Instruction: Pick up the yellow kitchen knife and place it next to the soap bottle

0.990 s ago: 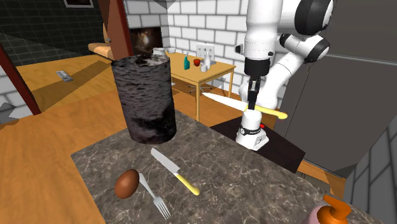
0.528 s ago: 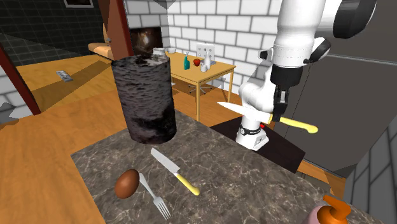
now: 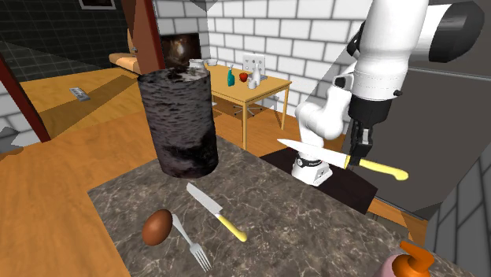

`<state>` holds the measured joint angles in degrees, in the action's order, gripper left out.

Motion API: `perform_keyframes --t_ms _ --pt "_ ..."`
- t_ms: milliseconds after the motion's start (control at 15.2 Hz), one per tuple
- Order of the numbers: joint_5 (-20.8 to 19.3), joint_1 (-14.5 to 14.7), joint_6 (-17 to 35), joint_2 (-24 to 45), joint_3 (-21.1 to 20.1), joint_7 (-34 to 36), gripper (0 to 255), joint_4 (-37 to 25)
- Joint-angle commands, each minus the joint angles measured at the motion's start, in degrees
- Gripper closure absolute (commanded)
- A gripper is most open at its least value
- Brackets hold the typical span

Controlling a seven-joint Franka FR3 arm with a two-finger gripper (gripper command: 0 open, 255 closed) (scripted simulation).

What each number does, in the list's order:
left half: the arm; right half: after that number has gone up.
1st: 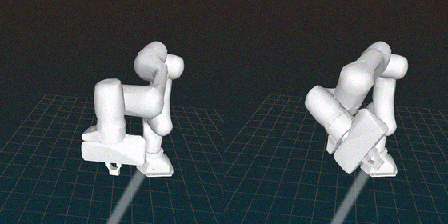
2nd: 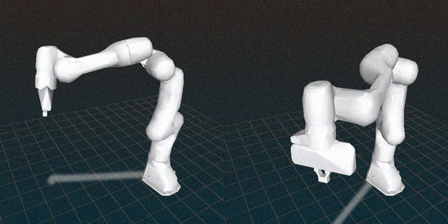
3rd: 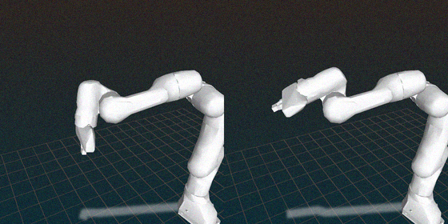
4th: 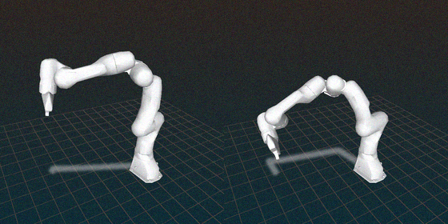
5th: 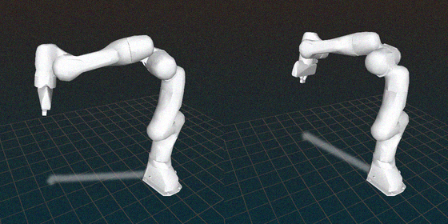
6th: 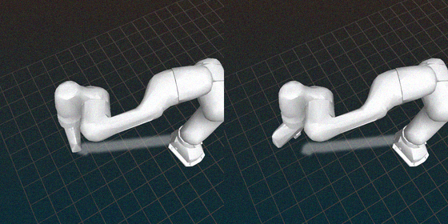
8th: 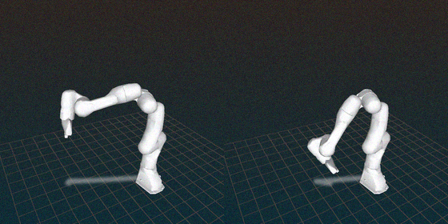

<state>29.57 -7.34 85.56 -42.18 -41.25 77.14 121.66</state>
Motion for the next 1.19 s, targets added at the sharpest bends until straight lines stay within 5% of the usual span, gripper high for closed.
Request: perform_keyframes --t_ms 0,1122 --pt "0.45 0.1 1.52 -0.22 -0.64 -0.23 255 1.64" --pt "4.65 1.27 13.11 -1.55 -5.76 -2.31 255 14.08"
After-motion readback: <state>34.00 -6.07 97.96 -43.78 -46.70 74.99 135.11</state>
